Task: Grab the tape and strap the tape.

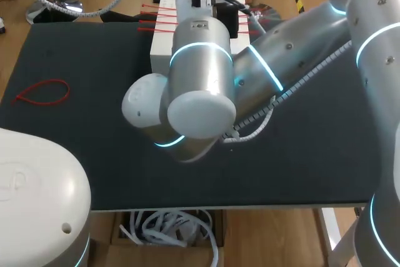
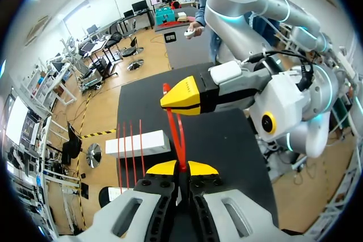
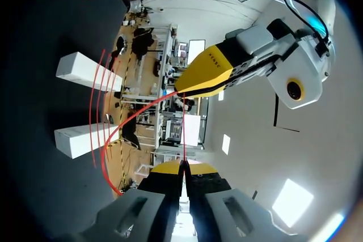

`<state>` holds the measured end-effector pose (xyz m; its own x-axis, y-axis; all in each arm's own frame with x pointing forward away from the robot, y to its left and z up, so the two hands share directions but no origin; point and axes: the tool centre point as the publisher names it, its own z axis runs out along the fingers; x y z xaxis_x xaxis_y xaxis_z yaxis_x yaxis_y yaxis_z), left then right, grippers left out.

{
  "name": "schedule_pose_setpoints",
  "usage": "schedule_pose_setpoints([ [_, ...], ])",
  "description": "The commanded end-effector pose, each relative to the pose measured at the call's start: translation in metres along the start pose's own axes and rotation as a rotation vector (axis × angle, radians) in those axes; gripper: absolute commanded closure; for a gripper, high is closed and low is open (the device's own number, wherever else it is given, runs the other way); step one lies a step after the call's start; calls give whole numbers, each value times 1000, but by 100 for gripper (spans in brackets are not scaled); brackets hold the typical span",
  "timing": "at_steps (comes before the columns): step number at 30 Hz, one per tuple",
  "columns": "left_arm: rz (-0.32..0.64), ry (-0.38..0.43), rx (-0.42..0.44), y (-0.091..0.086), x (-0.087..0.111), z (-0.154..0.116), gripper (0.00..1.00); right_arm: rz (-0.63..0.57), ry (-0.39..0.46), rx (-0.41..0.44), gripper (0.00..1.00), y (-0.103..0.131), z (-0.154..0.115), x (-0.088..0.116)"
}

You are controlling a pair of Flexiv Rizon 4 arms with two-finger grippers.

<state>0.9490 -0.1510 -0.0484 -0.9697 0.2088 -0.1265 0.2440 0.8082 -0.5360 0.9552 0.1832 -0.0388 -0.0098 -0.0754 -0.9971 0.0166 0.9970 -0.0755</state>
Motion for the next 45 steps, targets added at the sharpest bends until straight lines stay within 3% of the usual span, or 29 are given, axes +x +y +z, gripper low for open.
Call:
schedule_pose_setpoints([
  [1, 0, 1, -2, 0, 0, 0, 100, -5, 5, -1, 100, 2, -2, -1],
  [45, 0, 1, -2, 0, 0, 0, 100, -14, 17, -68, 100, 39, -6, 0],
])
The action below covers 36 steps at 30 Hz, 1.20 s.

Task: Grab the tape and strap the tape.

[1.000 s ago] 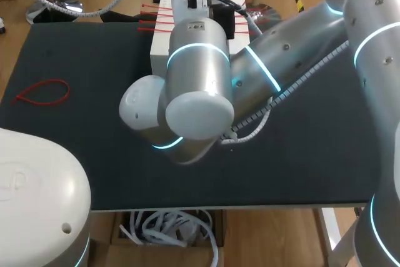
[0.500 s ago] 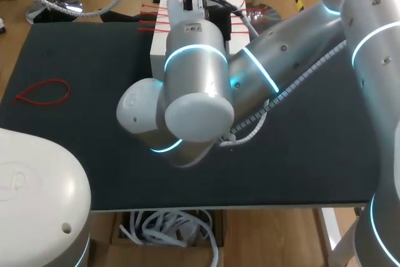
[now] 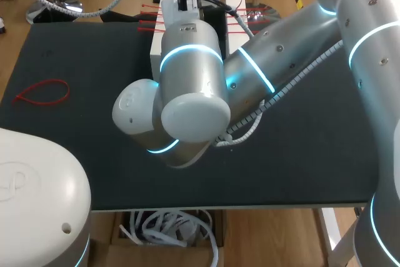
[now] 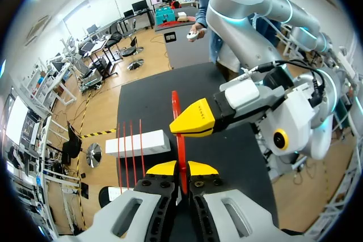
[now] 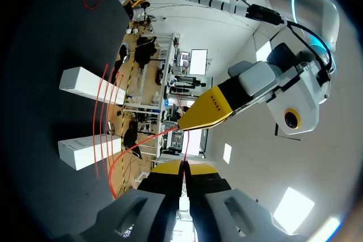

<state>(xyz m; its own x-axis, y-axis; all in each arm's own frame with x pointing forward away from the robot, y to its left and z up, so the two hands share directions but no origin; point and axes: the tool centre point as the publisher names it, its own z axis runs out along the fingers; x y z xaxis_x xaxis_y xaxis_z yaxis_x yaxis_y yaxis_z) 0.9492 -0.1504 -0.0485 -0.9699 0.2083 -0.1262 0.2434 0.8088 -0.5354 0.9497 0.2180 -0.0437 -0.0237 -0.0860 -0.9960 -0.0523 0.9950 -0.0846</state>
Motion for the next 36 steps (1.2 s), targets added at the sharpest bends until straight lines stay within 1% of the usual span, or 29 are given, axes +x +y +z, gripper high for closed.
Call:
schedule_pose_setpoints([
  [1, 0, 1, -2, -1, 0, 0, 100, -3, 3, 0, 100, 5, 0, -3],
  [11, 0, 1, -2, -1, 0, 0, 100, -2, 1, -4, 100, 12, 0, -4],
  [18, 0, 1, -2, -1, 0, 0, 100, 7, 5, 1, 100, 9, -2, -6],
  [19, 0, 1, -2, -1, 0, 0, 100, 8, 5, 0, 78, 8, -2, -7],
  [20, 0, 1, -2, -1, 0, 0, 100, 10, 5, 1, 71, 7, -2, -7],
  [22, 0, 1, -2, -1, 0, 0, 100, 12, 5, 2, 70, 6, -4, -8],
  [24, 0, 1, -2, -1, 0, 0, 100, 19, 7, 0, 62, 5, -6, -10],
  [25, 0, 1, -2, -1, 0, 0, 100, 21, 9, -1, 60, 5, -7, -11],
  [27, 0, 1, -2, -1, 0, 0, 100, 28, 12, -4, 59, 5, -10, -12],
  [29, 0, 1, -2, -1, 0, 0, 100, 34, 15, -9, 62, 5, -13, -14],
  [32, 0, 1, -2, -1, 0, 0, 100, 45, 14, -17, 62, 5, -17, -18],
  [36, 0, 1, -2, -1, 0, 0, 100, 57, 7, -23, 65, 1, -22, -24],
])
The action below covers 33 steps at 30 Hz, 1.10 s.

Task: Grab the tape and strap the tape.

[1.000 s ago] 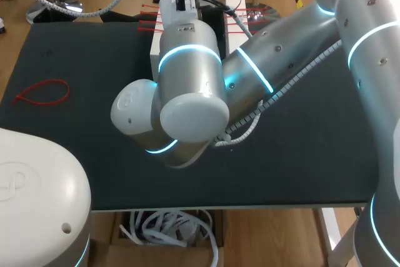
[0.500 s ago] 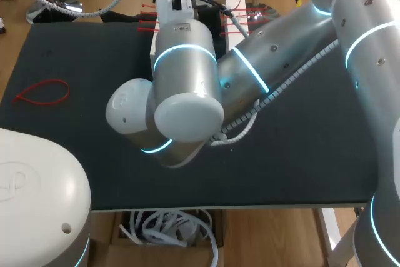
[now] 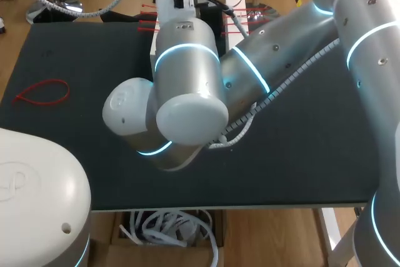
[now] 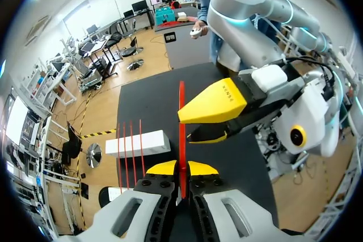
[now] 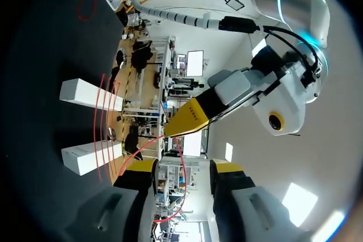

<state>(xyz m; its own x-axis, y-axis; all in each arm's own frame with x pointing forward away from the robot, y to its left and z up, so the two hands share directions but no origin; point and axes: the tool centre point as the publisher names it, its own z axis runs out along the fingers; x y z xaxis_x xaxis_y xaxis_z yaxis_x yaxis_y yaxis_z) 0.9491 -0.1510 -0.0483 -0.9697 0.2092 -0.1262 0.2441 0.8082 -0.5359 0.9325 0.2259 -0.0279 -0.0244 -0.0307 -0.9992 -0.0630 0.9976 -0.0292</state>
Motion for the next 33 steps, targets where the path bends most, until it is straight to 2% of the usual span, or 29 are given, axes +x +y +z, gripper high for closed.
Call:
schedule_pose_setpoints([
  [1, -1, 0, -2, 0, 0, 0, 100, 3, 8, -11, 66, -7, -6, -11],
  [7, -1, 0, -2, 0, 0, 0, 100, 18, -8, 7, 68, -26, -10, -25],
  [14, -1, 0, -2, 0, 0, 0, 100, 29, -18, 51, 69, -69, -3, -44],
  [20, -1, 0, -2, 0, 0, 0, 100, 22, -2, 79, 57, -107, 17, -49],
  [23, -1, 0, -2, 0, 0, 0, 100, 21, -7, 89, 54, -122, 25, -51],
  [24, -1, 0, -2, 0, 0, 0, 100, 24, -4, 89, 43, -127, 28, -51],
  [25, -1, 0, -2, 0, 0, 0, 100, 31, 4, 76, 12, -131, 31, -51],
  [26, -1, 0, -2, 0, 0, 0, 100, 34, 14, 88, 0, -136, 35, -50],
  [33, -1, 0, -2, 0, 0, 0, 100, 18, -4, 146, 0, -174, 66, -46],
])
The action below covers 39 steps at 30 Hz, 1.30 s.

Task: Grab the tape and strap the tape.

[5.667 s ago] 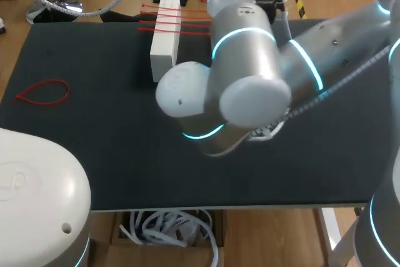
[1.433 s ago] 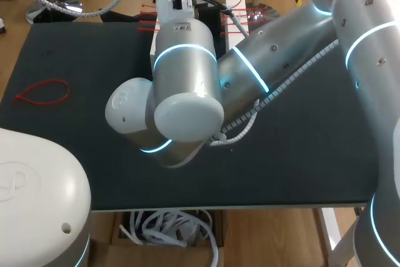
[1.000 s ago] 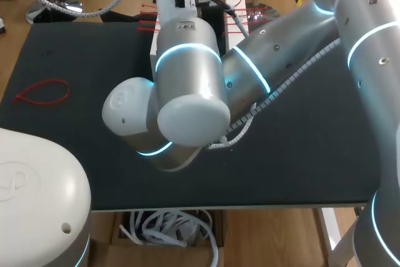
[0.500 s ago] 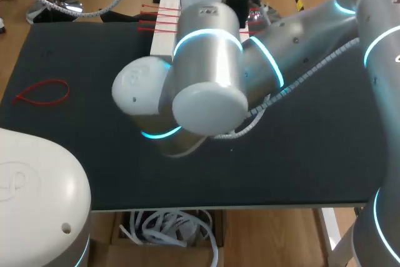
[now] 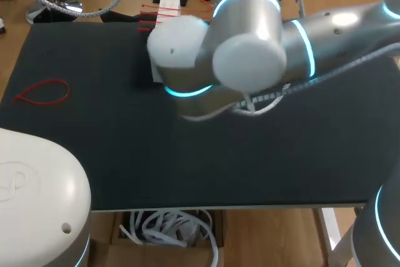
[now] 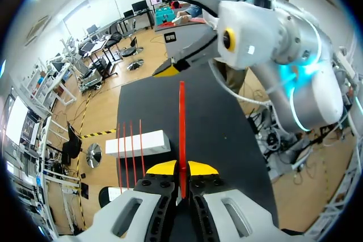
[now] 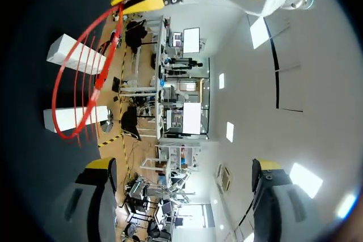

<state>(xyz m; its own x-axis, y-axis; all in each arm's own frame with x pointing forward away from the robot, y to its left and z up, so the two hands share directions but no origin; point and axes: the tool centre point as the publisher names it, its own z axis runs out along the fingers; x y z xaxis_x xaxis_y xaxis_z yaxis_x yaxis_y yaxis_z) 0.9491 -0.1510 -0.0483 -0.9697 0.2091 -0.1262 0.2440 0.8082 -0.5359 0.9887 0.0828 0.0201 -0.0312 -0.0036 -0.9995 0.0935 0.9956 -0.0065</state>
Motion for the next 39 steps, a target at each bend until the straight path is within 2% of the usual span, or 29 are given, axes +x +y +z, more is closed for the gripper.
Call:
schedule_pose_setpoints([
  [1, -1, 0, -2, 0, 0, 0, 100, -16, -17, 4, 0, -26, 29, -1],
  [4, -1, 0, -2, 0, 0, 0, 100, -22, -25, 7, 0, -30, 37, -1],
  [12, -1, 0, -2, 0, 0, 0, 100, -37, 2, 16, 0, -27, 38, 0],
  [19, -1, 0, -2, 0, 0, 0, 100, -52, -10, 12, 0, -27, 39, 1],
  [23, -126, 20, 15, 32, 10, 5, 100, -52, -10, 12, 0, -27, 39, 1],
  [25, -205, 36, 26, 54, 17, 9, 100, -52, -10, 12, 0, -27, 39, 1],
  [30, -468, 134, -3, 115, 40, 14, 100, -52, -10, 12, 0, -27, 39, 1],
  [33, -626, 158, -15, 154, 57, 16, 100, -52, -10, 12, 0, -27, 39, 1],
  [34, -650, 129, -9, 164, 62, 14, 100, -52, -10, 12, 0, -27, 39, 1],
  [37, -726, 127, -27, 200, 75, 10, 100, -52, -10, 12, 0, -27, 39, 1],
  [38, -756, 149, -45, 211, 79, 9, 100, -52, -10, 12, 0, -27, 39, 1],
  [39, -775, 135, -44, 218, 81, 7, 100, -52, -10, 12, 0, -27, 39, 1],
])
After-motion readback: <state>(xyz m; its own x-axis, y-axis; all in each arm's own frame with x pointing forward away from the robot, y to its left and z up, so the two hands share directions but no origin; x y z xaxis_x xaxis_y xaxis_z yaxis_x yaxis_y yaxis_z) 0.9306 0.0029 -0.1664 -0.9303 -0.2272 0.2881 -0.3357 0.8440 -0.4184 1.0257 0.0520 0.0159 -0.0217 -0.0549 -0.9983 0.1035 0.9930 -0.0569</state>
